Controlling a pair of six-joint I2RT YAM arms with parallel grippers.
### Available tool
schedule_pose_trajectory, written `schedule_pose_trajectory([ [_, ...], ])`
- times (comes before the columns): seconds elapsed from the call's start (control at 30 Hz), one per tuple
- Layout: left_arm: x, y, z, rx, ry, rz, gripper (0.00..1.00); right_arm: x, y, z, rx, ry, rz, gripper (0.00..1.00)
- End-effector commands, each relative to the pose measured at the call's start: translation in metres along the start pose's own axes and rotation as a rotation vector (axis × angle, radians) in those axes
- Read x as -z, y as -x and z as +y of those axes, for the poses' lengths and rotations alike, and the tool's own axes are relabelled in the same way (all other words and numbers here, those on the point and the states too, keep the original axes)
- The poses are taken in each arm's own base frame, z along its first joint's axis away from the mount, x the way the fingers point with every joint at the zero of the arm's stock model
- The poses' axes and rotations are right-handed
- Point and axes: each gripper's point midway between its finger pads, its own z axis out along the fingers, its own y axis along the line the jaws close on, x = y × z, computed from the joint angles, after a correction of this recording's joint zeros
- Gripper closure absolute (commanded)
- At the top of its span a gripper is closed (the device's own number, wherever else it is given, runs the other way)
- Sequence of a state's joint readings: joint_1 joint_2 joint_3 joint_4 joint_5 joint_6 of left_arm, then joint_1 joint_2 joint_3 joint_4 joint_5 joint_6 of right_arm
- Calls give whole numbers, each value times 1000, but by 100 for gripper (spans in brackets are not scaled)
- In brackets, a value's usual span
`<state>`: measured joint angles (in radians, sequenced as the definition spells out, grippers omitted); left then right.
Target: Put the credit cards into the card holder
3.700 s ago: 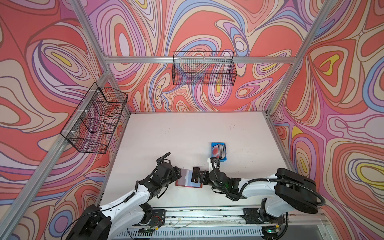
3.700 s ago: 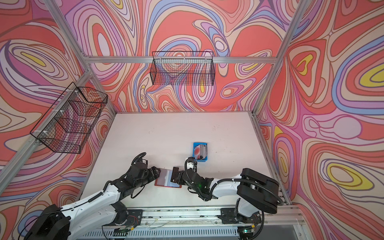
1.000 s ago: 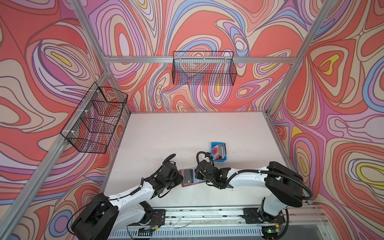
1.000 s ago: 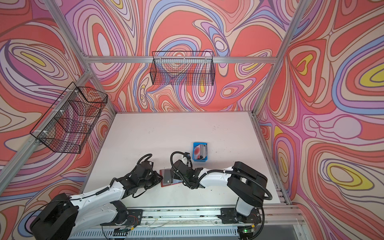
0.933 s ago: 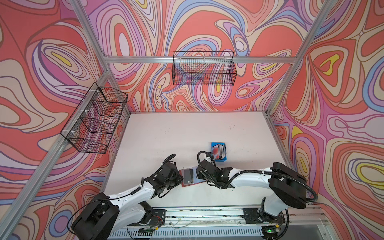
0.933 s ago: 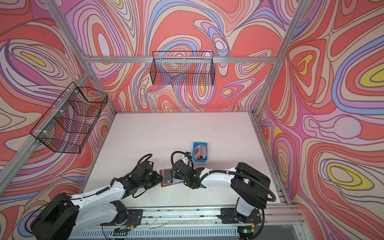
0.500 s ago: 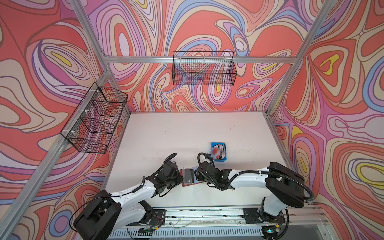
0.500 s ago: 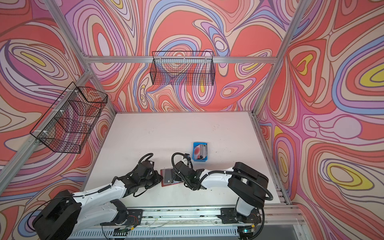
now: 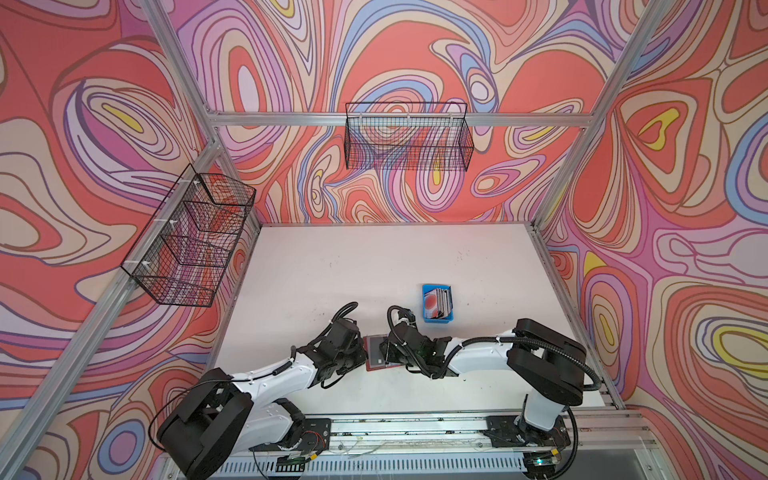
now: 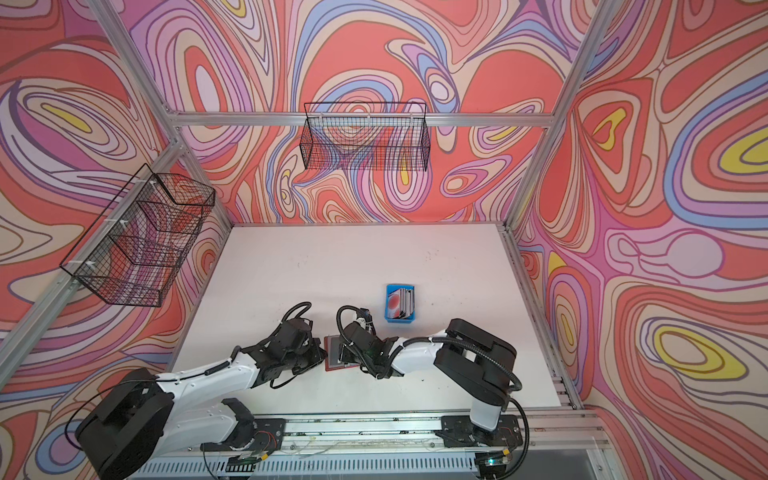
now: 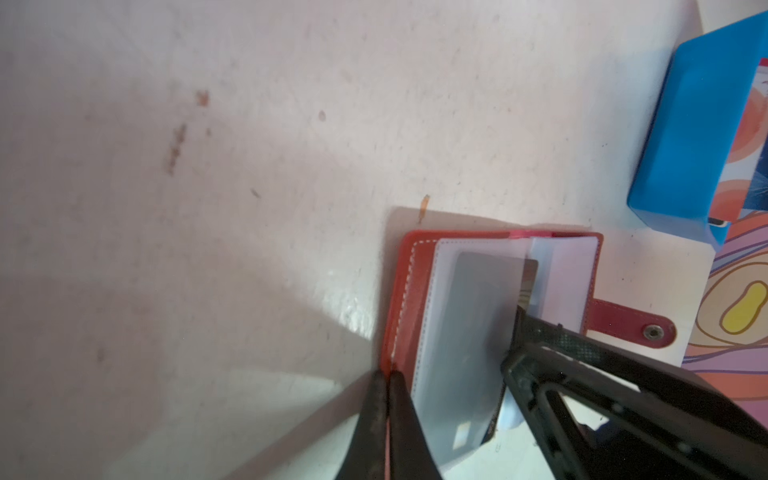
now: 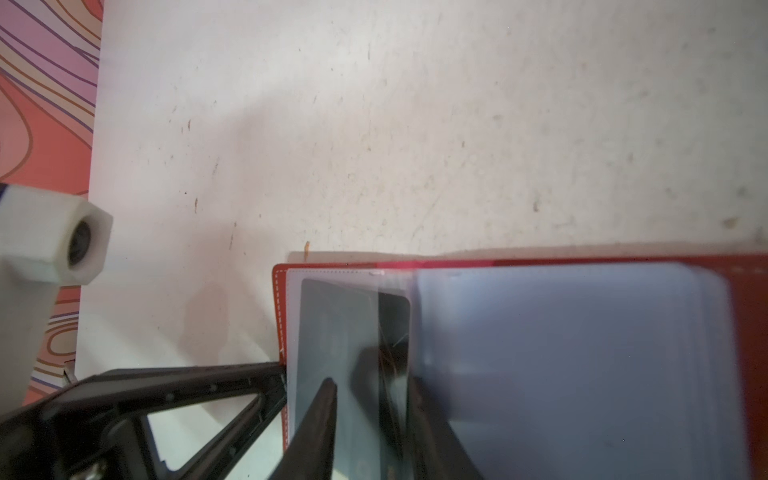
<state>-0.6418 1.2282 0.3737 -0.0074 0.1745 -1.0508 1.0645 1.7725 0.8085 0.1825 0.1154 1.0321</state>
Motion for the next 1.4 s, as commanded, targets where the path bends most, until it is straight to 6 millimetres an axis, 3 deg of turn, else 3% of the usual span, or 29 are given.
schedule_pose_trajectory([
  [0.0, -4, -6, -3, -33, 9, 51, 98, -2, -7, 14, 18, 37, 20, 69],
  [0.33, 6, 1, -8, -58, 3, 8, 98, 3, -8, 16, 55, 42, 5, 70],
  [0.47, 14, 6, -9, -68, 0, -23, 96, 23, 5, 20, 65, 34, -35, 69],
  [0.63, 28, 8, -24, -116, -80, -48, 82, 63, 22, 10, 36, 4, -113, 64],
  [0.73, 38, 10, -29, -137, -112, -77, 70, 84, 26, -7, -1, -24, -157, 59],
  [0.9, 67, 22, -56, -251, -221, -170, 54, 102, 20, -35, -48, -22, -191, 56],
  [1.03, 76, 39, -45, -257, -177, -292, 34, 106, 12, -51, -57, -9, -192, 52],
  [1.2, 74, 50, -23, -191, -80, -352, 34, 106, 12, -46, -47, 6, -188, 51],
  [1.37, 57, 44, -7, -100, -26, -290, 32, 92, 8, -36, -33, 13, -157, 53],
])
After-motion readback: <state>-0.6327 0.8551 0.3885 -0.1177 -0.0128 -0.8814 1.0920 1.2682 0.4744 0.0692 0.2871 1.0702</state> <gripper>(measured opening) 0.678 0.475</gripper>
